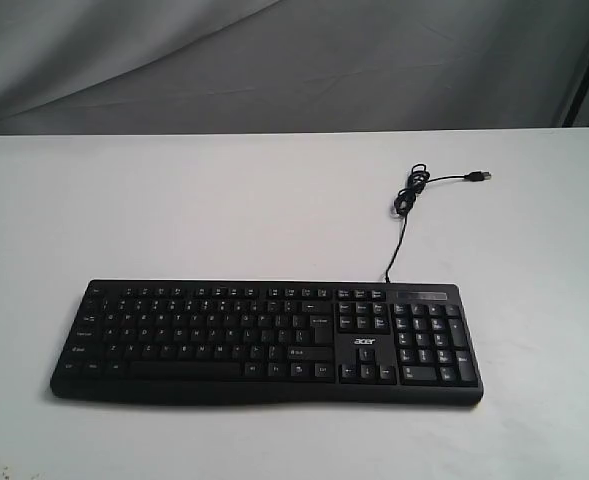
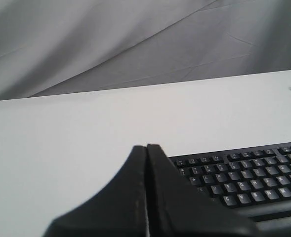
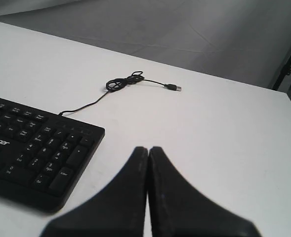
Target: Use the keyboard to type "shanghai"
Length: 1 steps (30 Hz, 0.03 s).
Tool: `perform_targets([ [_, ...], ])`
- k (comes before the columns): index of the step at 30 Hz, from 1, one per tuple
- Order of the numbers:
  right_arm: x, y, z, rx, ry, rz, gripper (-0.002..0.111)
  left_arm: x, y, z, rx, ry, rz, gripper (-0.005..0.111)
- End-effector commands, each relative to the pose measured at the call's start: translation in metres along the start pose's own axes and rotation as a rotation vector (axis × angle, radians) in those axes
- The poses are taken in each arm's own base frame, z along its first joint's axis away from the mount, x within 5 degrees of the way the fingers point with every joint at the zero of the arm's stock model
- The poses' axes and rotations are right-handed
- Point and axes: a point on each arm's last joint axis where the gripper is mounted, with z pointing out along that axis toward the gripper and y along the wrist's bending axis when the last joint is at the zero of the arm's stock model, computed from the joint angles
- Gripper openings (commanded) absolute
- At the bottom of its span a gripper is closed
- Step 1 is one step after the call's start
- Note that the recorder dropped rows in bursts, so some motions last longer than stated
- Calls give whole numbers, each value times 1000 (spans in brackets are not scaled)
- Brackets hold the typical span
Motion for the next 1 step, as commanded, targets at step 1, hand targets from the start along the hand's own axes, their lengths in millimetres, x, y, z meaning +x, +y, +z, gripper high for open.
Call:
perform_targets([
  [1, 1, 0, 0, 6, -1, 11, 0, 1, 0, 0, 4, -4, -1, 0],
])
